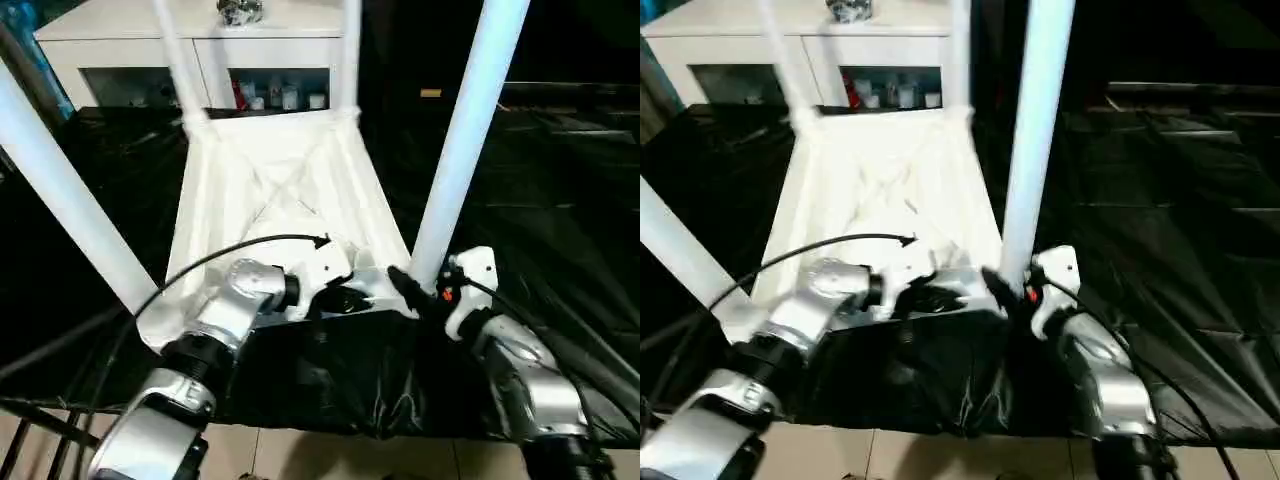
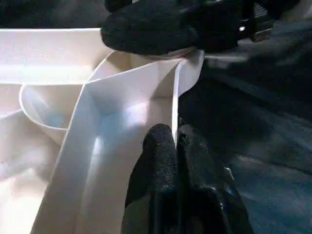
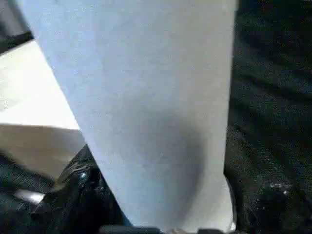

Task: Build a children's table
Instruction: Rotate leg to tighten

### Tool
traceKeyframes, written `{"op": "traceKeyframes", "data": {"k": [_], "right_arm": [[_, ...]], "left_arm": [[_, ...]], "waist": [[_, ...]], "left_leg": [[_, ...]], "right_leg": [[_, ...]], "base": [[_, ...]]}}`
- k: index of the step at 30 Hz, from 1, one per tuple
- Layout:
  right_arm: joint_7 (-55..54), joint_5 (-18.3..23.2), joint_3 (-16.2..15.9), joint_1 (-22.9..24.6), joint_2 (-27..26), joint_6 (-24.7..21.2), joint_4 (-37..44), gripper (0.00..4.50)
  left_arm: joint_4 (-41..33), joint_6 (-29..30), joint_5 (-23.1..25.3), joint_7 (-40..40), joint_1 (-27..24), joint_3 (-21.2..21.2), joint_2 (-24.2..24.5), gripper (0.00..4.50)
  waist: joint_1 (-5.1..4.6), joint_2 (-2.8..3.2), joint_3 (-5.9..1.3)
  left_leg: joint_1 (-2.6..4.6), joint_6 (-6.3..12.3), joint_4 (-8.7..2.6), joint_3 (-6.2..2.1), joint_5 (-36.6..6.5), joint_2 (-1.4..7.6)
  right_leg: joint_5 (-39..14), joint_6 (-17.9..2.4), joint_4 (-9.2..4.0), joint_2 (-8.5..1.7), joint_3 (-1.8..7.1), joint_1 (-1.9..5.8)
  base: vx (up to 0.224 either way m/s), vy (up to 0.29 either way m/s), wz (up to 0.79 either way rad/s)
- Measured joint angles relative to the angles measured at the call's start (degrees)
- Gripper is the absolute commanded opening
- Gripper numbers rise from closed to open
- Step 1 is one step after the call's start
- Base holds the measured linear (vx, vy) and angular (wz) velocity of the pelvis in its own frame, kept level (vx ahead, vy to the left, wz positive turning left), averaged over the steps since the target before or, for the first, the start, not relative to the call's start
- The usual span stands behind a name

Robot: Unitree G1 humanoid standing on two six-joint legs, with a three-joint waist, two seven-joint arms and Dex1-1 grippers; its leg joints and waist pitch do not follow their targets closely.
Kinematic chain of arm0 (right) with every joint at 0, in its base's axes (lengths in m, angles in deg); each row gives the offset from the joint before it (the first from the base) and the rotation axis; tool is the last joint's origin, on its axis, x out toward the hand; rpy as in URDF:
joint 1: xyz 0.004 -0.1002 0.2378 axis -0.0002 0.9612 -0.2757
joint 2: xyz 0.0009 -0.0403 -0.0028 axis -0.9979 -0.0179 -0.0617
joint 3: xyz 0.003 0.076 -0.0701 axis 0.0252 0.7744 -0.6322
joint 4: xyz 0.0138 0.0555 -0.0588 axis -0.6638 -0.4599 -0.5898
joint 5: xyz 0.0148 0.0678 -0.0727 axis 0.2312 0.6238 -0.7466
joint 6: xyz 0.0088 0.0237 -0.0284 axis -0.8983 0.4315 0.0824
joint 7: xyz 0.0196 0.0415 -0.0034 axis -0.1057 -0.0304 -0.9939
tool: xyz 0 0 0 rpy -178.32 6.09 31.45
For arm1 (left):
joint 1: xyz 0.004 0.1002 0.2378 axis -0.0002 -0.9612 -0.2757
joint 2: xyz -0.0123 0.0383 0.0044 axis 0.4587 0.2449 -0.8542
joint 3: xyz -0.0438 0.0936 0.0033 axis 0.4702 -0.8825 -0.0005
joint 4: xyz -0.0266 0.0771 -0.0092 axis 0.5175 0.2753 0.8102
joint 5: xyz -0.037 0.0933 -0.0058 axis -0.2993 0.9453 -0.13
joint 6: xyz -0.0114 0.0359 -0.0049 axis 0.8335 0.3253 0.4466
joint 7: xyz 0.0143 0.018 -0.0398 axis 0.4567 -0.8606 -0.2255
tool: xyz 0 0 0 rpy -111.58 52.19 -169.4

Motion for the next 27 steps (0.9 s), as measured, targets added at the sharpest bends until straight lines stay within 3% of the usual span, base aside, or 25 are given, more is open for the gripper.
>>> {"op": "traceKeyframes", "data": {"k": [2, 3, 7, 12, 17, 24, 27], "right_arm": [[-1.0, -0.5, 0.0, -0.4, -0.4, 0.8, -0.5, 2.61], [-1.1, -0.7, 0.0, -0.4, -0.4, 1.4, -0.7, 3.17], [-1.3, -2.9, -0.1, -0.4, -0.5, 3.6, -1.2, 3.47], [6.0, -1.2, -0.9, -0.1, 3.0, 2.9, -0.4, 4.05], [14.8, 1.2, -3.4, 1.6, 8.5, 0.8, 3.4, 4.20], [30.3, 5.1, -7.1, 3.8, 16.4, -3.7, 9.1, 4.20], [34.5, 6.0, -7.8, 3.8, 18.2, -4.8, 9.4, 3.93]], "left_arm": [[-0.3, 0.0, 0.2, 0.6, -0.1, 0.0, -0.1, 0.00], [-0.6, 0.0, 0.3, 0.7, -0.3, 0.0, -0.2, 0.00], [-1.4, 0.0, 0.8, 1.2, -0.3, -0.1, -0.6, 0.00], [-1.9, -0.9, 0.7, -1.2, -0.3, -0.2, 0.3, 0.00], [-2.1, -2.8, -1.0, -6.2, -0.3, -0.6, 2.5, 0.00], [-2.2, -6.0, -3.9, -17.4, -0.3, -1.2, 6.7, 0.00], [-2.0, -6.7, -4.1, -20.2, -0.3, -1.4, 7.4, 0.00]], "waist": [[-0.28, 0.04, -0.03], [-0.33, 0.05, -0.02], [-0.39, 0.09, -0.01], [-0.33, 0.22, 0.02], [-0.03, 0.22, 0.12], [1.61, 0.26, 0.09], [1.98, 0.14, 0.17]], "left_leg": [[0.00, 0.00, -0.04, -0.01, 0.0, -0.01], [0.00, 0.00, -0.06, -0.01, 0.0, -0.01], [-0.26, 0.00, -0.10, -0.01, 0.0, -0.02], [-0.68, 0.00, -0.13, -0.01, 0.0, 0.00], [-0.74, 0.01, -0.52, -0.01, 0.0, 0.04], [-0.81, 0.34, -0.53, -0.05, 0.1, 0.21], [-0.86, 0.33, -0.32, 0.00, 0.1, 0.18]], "right_leg": [[0.0, 0.0, -0.01, 0.00, 0.00, -0.01], [0.0, 0.0, -0.01, 0.00, 0.01, -0.01], [0.0, 0.0, -0.01, 0.00, 0.00, -0.23], [0.1, 0.0, 0.01, 0.01, -0.04, -0.34], [0.2, -0.1, 0.04, 0.04, -0.11, -0.47], [0.1, 0.0, 0.07, 0.12, -0.35, -0.71], [0.1, -0.1, 0.09, 0.05, -0.29, -0.69]], "base": [[0.000, 0.000, 0.00], [0.000, 0.000, 0.00], [0.000, 0.000, 0.00], [0.000, 0.000, 0.00], [0.000, 0.000, 0.00], [0.000, 0.000, 0.00], [0.000, 0.000, 0.00]]}}
